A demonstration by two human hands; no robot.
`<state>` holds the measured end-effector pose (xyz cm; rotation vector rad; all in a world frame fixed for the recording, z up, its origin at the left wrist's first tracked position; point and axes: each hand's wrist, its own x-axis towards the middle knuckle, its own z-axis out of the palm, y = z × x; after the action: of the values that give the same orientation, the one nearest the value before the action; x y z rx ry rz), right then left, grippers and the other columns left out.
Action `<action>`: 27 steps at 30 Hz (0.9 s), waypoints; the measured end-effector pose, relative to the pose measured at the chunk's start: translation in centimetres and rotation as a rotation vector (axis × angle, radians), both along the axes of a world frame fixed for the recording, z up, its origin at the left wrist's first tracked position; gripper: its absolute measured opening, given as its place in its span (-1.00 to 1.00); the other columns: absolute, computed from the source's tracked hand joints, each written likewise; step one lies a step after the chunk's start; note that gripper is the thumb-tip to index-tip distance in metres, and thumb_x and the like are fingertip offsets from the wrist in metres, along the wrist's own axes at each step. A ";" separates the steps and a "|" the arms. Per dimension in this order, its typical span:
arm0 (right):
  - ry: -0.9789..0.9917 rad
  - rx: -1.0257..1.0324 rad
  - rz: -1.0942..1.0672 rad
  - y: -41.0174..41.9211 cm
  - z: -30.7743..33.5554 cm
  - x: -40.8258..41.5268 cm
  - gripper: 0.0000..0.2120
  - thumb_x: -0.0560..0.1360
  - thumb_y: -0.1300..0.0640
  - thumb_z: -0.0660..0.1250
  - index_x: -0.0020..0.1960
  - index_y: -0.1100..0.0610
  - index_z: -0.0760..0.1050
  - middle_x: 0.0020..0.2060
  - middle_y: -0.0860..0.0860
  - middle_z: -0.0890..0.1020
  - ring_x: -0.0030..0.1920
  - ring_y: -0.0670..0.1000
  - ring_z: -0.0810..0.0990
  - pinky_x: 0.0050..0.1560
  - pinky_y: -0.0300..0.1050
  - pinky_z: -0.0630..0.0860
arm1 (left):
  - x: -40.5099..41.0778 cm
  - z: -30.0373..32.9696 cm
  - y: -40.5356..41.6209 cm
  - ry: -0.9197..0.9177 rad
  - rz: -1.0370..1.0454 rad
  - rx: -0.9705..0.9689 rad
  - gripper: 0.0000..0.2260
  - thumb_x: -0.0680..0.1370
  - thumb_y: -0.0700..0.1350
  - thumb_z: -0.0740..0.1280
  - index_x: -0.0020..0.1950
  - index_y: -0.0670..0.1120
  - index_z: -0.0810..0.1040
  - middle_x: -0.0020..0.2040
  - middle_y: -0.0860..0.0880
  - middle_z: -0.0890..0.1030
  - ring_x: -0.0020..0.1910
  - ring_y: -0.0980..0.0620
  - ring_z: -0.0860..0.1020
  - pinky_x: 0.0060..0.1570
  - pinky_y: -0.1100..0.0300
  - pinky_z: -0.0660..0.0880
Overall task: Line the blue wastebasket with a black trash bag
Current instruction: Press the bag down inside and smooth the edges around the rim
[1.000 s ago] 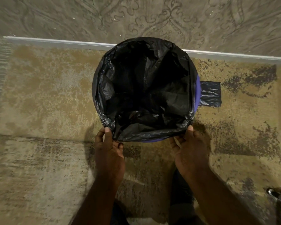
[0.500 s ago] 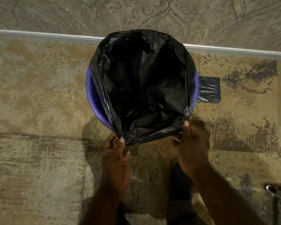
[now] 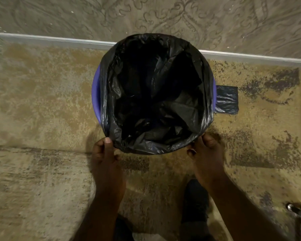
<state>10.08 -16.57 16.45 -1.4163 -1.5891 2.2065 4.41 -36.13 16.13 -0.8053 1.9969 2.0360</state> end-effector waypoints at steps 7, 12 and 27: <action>-0.046 0.113 -0.102 0.9 -0.2 -0.7 -0.73 0.67 0.10 0.13 -0.13 0.12 0.50 -0.27 0.04 0.58 -0.27 0.00 0.48 -0.25 -0.08 0.40 | -1.5 -1.4 -0.7 -0.041 -0.175 -0.151 -0.81 0.64 -0.19 0.18 0.15 0.04 0.51 -0.01 0.22 0.57 -0.03 0.18 0.56 -0.09 0.23 0.53; 0.040 0.523 -0.158 3.9 2.2 -2.8 -0.91 0.61 0.06 0.26 -0.02 0.06 0.50 -0.20 0.03 0.54 -0.22 -0.04 0.51 -0.21 -0.06 0.49 | -2.6 -1.5 -1.0 -0.074 -0.150 -0.018 -0.74 0.65 -0.30 0.11 0.11 0.04 0.45 -0.06 0.11 0.57 -0.21 0.40 0.58 -0.22 0.43 0.52; -0.107 1.019 0.066 7.2 0.5 -6.0 -0.75 0.58 0.07 0.27 -0.18 0.16 0.62 -0.32 0.07 0.64 -0.32 0.09 0.60 -0.30 -0.10 0.52 | -3.3 -1.0 -0.3 -0.005 -0.138 0.113 -0.67 0.61 -0.30 0.23 0.08 0.12 0.62 0.10 -0.02 0.66 0.19 -0.14 0.58 0.17 -0.15 0.47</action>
<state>4.05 -9.38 16.98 -1.1241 -2.2761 0.9782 1.10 -36.41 15.13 -0.6309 1.8592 2.0446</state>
